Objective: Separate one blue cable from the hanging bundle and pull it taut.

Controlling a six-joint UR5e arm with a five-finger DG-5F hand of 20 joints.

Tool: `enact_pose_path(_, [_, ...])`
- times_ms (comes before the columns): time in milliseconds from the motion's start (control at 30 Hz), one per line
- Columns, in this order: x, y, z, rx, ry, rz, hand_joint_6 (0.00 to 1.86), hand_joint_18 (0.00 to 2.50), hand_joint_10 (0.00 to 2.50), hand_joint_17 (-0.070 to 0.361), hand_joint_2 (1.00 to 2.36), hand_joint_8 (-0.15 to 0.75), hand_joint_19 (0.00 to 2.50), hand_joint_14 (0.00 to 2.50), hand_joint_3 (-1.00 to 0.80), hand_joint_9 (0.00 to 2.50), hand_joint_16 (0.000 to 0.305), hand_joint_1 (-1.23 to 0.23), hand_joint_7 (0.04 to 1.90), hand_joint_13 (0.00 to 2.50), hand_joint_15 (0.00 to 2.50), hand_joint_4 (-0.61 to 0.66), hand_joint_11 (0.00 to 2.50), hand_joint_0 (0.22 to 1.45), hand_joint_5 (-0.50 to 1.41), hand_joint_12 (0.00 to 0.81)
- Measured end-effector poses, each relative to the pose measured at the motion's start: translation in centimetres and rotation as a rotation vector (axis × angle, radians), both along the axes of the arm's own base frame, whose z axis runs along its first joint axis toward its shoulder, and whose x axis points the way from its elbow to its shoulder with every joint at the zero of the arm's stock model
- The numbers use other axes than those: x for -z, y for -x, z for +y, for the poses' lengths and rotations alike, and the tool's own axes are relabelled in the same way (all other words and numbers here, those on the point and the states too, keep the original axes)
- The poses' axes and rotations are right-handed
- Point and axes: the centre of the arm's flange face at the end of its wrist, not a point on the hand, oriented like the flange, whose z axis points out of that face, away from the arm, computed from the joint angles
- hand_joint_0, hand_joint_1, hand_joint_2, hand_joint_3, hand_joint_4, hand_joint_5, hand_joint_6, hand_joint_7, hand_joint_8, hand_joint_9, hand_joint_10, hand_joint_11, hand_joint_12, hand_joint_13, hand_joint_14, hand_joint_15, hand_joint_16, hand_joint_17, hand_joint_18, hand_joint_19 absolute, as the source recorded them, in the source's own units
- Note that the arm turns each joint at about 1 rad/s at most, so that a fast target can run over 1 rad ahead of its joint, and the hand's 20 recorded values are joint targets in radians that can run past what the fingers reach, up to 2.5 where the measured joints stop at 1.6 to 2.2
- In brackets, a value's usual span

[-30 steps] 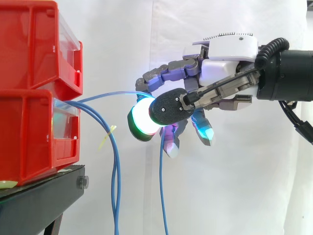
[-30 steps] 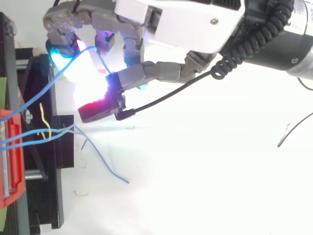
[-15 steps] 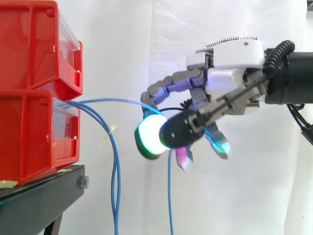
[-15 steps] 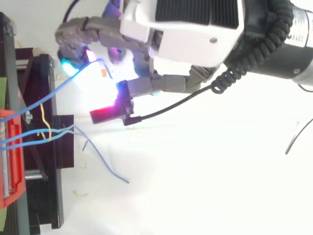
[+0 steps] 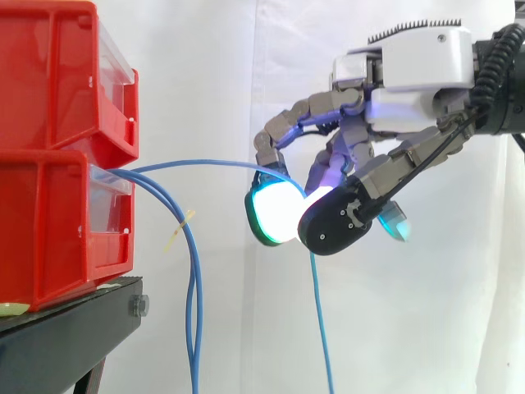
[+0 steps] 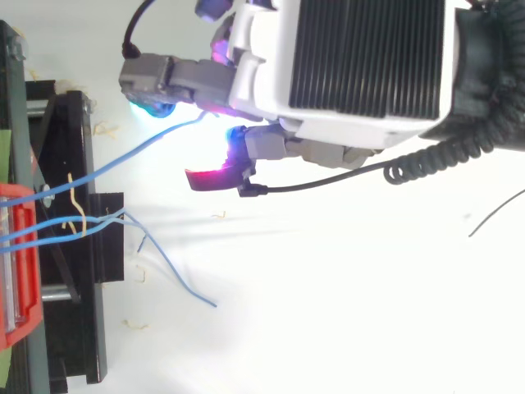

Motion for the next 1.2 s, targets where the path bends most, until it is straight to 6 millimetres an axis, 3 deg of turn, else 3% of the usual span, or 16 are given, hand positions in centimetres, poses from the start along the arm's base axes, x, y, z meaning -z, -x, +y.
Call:
enact_pose_path(233, [-1.5, 0.3, 1.0, -0.046, 0.183, -0.014, 0.51, 0.74, 0.01, 0.106, 1.01, 0.120, 0.53, 0.02, -0.17, 1.88, 0.047, -0.80, 1.12, 1.19, 0.50, 0.18, 0.32, 0.71, 0.12, 0.259])
enact_pose_path(500, [-1.9, 0.4, 1.4, -0.065, 0.349, -0.009, 0.51, 0.73, 0.01, 0.105, 1.01, 0.119, 0.55, 0.02, -0.20, 1.87, 0.047, -0.79, 1.13, 1.18, 0.51, 0.19, 0.32, 0.71, 0.12, 0.259])
enact_pose_path(1200, [0.3, 2.9, 0.8, -0.028, -0.143, 0.202, 0.51, 0.71, 0.01, 0.105, 1.01, 0.119, 0.55, 0.02, -0.21, 1.86, 0.047, -0.78, 1.13, 1.17, 0.51, 0.19, 0.32, 0.71, 0.12, 0.260])
